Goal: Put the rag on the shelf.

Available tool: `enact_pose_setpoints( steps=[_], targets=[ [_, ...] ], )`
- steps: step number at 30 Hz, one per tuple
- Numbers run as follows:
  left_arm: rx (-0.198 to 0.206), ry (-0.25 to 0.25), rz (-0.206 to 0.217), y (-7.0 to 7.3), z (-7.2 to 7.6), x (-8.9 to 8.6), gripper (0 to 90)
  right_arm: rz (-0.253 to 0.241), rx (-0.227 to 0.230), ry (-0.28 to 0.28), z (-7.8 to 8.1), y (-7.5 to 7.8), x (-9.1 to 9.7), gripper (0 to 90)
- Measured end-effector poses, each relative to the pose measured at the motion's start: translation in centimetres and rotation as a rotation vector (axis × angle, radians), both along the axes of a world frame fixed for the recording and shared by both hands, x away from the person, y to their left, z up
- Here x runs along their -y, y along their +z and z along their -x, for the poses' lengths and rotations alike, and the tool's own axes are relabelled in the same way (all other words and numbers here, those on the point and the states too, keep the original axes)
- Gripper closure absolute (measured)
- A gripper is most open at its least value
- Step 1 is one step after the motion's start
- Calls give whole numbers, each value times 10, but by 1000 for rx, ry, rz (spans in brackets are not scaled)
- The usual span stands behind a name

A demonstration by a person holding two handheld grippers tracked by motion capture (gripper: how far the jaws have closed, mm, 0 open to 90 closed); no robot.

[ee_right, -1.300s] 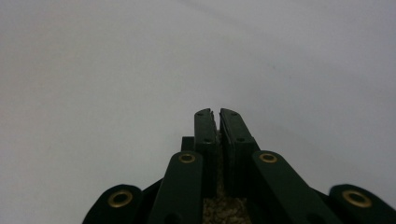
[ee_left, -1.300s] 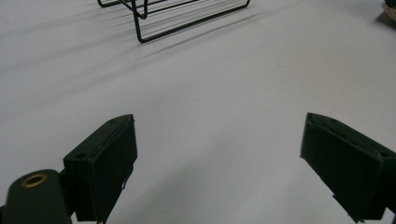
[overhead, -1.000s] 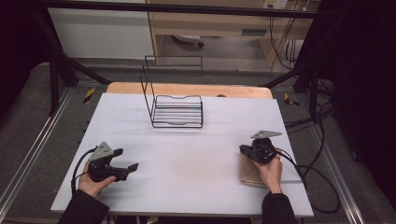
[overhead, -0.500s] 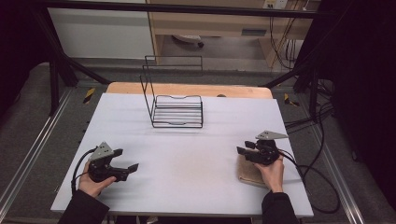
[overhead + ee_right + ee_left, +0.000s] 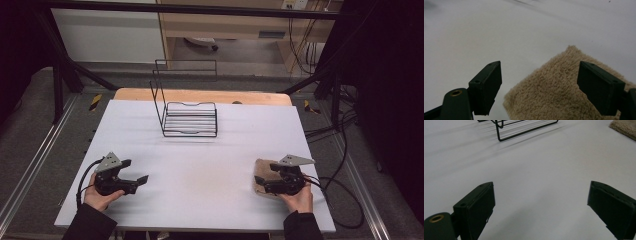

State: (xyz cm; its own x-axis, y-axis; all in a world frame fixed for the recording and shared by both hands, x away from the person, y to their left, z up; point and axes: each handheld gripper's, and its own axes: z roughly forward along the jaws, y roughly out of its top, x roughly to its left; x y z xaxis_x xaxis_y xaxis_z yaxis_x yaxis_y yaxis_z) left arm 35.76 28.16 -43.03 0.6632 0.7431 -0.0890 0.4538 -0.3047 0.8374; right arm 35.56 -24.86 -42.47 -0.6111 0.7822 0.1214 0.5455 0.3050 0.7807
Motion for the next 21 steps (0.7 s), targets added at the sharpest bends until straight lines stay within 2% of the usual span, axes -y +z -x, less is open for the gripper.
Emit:
enact_pose_setpoints(
  steps=[2, 4, 9, 10, 11, 15, 21],
  targets=[
    [1, 0, -2, 0, 0, 0, 75, 7, -21, 3, 4, -1, -1, 232],
    [3, -1, -2, 1, 0, 0, 75, 13, -22, 24, 8, -3, -2, 306],
    [4, -1, -1, 1, -1, -1, 74, 4, -64, 35, 11, -6, -6, 498],
    [5, 0, 1, 1, -1, -1, 74, 4, -64, 35, 11, -6, -6, 498],
    [3, 1, 0, 1, -1, -1, 74, 9, -78, 43, 12, -9, -9, 535],
    [3, 0, -3, 1, -1, 0, 76, 57, -99, 53, 13, -15, -14, 551],
    [10, -1, -3, 2, 0, 1, 76, 101, -85, 52, 16, -21, -18, 543]
  ],
)
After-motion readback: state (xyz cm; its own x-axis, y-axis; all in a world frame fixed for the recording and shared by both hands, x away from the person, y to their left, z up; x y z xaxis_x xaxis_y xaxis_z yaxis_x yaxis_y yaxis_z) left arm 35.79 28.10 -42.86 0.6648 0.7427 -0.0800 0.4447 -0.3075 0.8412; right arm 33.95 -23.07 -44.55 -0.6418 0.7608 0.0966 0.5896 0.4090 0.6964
